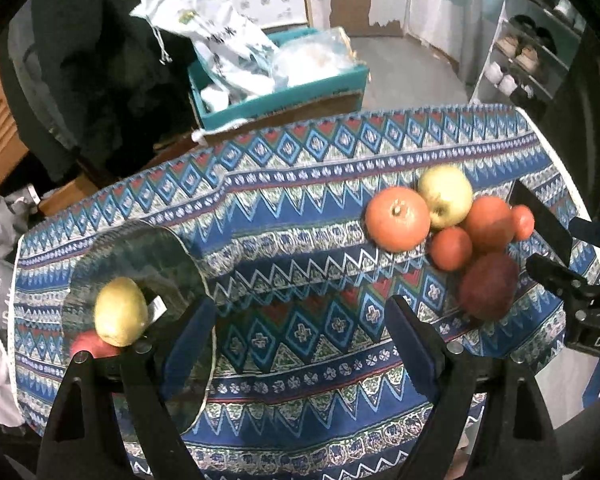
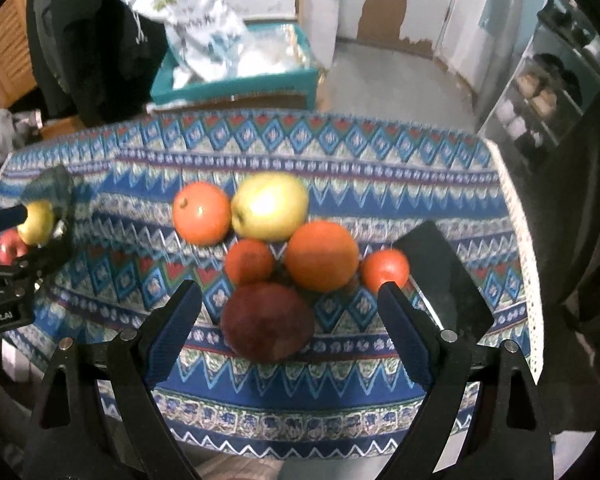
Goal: Organize fruits
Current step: 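Grasp and lift the dark red fruit with the right tool while the left tool approaches an orange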
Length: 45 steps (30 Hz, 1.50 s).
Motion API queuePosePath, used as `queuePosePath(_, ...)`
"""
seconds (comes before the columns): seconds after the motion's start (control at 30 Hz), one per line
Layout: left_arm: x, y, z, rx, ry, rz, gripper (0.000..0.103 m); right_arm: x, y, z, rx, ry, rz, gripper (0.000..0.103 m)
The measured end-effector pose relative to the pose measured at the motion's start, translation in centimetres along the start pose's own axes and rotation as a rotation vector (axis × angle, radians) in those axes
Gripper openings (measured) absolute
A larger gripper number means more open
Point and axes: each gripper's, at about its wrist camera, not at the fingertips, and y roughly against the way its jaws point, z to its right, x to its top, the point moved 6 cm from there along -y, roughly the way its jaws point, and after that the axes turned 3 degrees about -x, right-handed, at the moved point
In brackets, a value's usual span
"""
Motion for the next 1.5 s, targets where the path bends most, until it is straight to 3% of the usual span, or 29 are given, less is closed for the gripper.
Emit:
queuePosePath(0.23, -0.9, -1.6, 0.2, 0.013, -0.013, -0.037, 0.088, -1.7, -3.7, -0.8, 0.018, -0.004, -0.105, 0.089)
queuePosePath(0.5, -1.2, -2.5, 0.3, 0.001, -0.016, -0.053, 0.088, -2.1, -6.4, -1.1, 0.024, -0.014, -0.162, 0.089)
queuePosePath(0.9, -1.5, -3.5, 0.6, -0.025, -0.011, -0.076, 0.088, -2.4, -8.7, -1.3, 0.119, -0.088, -0.210, 0.088)
queuePosePath(1.0, -1.4, -3.6, 0.7, -0.025, -0.017, -0.076, 0.088, -2.5, -8.7, -1.7, 0.150, -0.094, -0.212, 0.080)
queuePosePath(1.5, -1.4, -3.5, 1.0, -0.029, -0.020, -0.079, 0.088, -3.2, -8.6, -1.5, 0.181, -0.097, -0.232, 0.080)
